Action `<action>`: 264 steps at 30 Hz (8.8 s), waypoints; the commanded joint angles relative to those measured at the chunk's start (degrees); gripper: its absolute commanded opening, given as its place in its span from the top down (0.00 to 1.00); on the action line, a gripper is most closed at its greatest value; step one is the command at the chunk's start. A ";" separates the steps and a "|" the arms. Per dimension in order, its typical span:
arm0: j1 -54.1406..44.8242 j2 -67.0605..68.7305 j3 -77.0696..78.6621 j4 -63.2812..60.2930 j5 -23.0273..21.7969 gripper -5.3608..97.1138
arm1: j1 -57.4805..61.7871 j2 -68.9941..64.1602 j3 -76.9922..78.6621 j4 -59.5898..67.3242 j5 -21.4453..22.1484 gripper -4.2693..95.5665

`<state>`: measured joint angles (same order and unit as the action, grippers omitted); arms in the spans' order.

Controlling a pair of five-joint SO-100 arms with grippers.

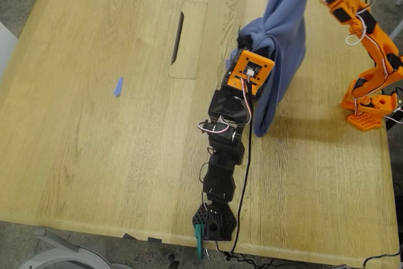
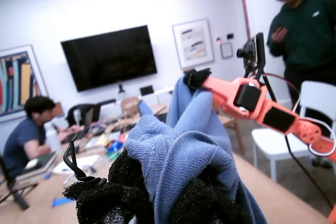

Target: Fold a T-shirt

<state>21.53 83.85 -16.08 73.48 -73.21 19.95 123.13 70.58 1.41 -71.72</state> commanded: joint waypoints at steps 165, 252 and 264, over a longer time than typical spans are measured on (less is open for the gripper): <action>-42.19 -24.26 57.22 -39.55 -9.58 0.95 | 12.48 -96.33 -59.68 0.44 -1.23 0.95; 22.32 63.81 143.44 -17.58 -10.99 0.95 | -7.12 36.91 55.63 94.22 0.88 0.95; 27.42 68.82 152.93 -17.49 -10.63 0.95 | -12.92 47.20 64.34 95.63 0.88 0.95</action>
<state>46.49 148.80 136.67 55.55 -83.67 7.56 169.01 134.47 96.86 -70.93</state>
